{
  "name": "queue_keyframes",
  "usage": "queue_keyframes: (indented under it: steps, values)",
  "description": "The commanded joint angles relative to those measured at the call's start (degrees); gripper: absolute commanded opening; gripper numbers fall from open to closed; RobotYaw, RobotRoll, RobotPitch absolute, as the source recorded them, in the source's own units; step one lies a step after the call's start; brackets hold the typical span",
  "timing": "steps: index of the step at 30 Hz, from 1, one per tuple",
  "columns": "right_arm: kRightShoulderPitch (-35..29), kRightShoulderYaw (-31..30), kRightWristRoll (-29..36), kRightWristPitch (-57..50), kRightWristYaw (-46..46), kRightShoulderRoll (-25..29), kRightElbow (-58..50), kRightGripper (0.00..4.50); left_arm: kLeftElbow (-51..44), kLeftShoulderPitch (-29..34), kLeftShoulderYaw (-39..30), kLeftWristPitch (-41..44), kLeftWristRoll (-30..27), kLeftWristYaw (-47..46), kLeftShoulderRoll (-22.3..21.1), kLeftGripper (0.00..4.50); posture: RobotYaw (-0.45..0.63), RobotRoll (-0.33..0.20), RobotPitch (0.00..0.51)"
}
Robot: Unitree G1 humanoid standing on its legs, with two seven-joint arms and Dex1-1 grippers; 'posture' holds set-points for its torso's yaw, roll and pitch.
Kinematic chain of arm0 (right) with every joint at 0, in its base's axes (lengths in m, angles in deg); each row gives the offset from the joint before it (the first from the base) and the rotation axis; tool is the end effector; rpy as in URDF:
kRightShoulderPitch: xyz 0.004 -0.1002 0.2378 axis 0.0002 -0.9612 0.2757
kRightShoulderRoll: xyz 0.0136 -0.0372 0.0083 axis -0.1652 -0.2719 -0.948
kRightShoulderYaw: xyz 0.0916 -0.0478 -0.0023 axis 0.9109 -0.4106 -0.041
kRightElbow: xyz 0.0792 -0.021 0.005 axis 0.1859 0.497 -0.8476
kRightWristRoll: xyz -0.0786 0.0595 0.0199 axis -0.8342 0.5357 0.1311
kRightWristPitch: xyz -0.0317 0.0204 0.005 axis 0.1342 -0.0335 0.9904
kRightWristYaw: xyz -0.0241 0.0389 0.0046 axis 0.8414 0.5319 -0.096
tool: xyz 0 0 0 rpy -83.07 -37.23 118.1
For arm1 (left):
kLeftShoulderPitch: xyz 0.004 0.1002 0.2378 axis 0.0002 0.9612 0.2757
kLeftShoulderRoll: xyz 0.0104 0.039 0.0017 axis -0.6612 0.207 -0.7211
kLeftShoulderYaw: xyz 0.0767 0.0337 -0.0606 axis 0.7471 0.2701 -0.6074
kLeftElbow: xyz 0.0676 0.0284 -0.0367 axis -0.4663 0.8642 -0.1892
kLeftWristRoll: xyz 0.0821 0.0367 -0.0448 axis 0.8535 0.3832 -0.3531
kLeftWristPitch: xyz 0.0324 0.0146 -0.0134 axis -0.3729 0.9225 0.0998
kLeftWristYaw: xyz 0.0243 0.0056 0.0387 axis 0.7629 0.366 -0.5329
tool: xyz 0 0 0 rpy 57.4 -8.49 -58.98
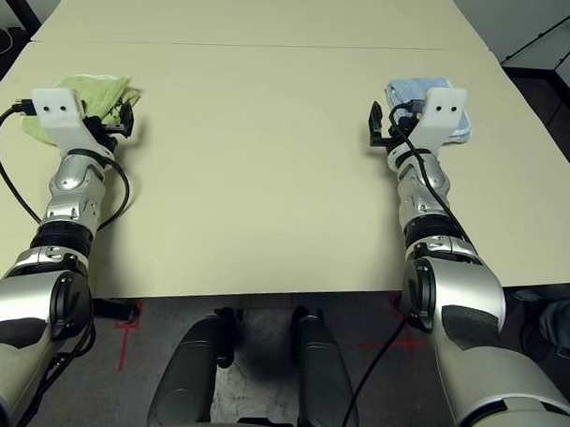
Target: Fold the towel and set it aside.
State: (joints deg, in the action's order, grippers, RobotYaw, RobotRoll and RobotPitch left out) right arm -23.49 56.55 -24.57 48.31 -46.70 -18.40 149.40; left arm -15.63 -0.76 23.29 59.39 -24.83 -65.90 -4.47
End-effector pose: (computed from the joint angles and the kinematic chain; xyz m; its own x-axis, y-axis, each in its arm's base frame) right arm 0.3504 -0.2308 0.1424 0.9692 0.0016 0.2464 -0.0095 0.9995 0.0312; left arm 0.3323 0.2664 0.1474 0.9488 0.1566 0.2743 -0.1863 0.9787 0.0857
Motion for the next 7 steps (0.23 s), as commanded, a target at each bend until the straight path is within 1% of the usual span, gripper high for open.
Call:
queue_keyframes:
  steps: [1, 7]
  values:
    - [-0.2, 0.1, -0.3, 0.7, 0.6, 0.0, 1.0, 4.50, 1.2, 0.3, -0.5, 0.5, -0.2, -0.1, -0.6, 4.47, 0.00, 0.000, 0.190]
    - [0.0, 0.2, -0.2, 0.9, 0.8, -0.1, 1.0, 4.50, 1.5, 0.0, -0.5, 0.6, -0.2, 0.2, -0.8, 4.47, -0.01, 0.000, 0.188]
